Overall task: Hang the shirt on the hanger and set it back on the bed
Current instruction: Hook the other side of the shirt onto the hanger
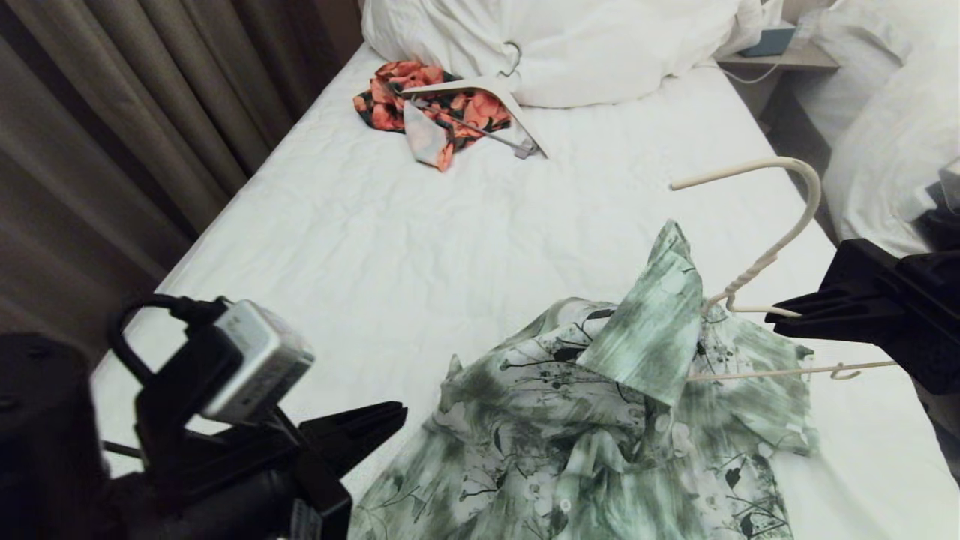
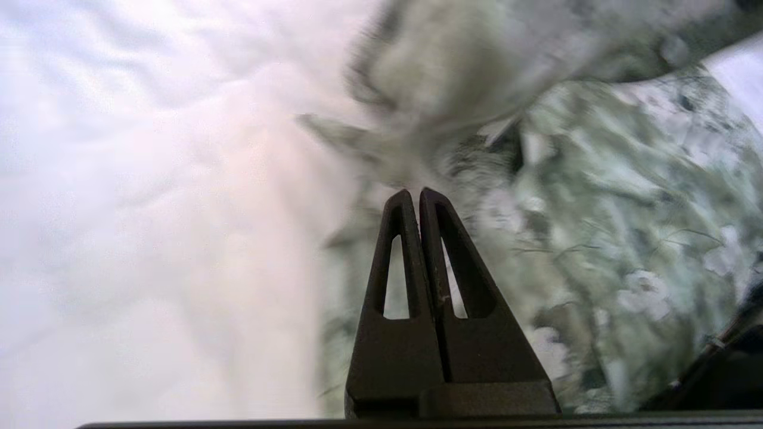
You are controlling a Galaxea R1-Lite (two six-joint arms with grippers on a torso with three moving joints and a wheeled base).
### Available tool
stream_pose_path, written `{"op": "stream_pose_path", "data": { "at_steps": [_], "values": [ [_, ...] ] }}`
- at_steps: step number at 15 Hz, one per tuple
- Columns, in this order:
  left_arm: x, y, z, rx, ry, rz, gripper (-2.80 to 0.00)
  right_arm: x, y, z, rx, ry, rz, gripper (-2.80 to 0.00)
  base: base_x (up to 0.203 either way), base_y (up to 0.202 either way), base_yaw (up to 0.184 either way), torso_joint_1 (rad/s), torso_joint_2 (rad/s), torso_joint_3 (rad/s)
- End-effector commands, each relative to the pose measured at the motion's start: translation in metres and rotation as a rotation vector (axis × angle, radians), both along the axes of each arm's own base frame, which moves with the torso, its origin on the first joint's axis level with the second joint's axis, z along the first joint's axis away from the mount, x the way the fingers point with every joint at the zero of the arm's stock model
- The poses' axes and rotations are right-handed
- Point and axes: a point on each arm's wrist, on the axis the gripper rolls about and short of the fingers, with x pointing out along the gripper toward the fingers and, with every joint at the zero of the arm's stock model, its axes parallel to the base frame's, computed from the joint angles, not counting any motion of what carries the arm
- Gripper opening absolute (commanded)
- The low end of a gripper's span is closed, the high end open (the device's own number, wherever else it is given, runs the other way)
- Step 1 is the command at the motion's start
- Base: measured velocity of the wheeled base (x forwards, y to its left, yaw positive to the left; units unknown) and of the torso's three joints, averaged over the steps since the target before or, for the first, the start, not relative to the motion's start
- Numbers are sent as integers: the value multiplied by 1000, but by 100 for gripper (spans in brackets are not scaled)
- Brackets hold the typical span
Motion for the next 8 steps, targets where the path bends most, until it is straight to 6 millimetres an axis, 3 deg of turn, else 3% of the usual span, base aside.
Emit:
{"op": "stream_pose_path", "data": {
  "at_steps": [1, 5, 7, 8],
  "values": [
    [-5, 18, 16, -71, -54, 37, -280, -5, 9, 4, 8, -13, 44, -280, 0, 0, 0, 0, 0, 0],
    [-8, 24, 38, -89, -146, 24, -280, -2, 27, 6, 7, -10, 112, -280, 0, 0, 0, 0, 0, 0],
    [-10, 25, 38, -71, -163, 9, -280, 0, 30, 6, 8, 4, 125, -280, 0, 0, 0, 0, 0, 0],
    [-11, 25, 37, -63, -169, 4, 0, 0, 30, 6, 7, 6, 124, -280, 0, 0, 0, 0, 0, 0]
  ]
}}
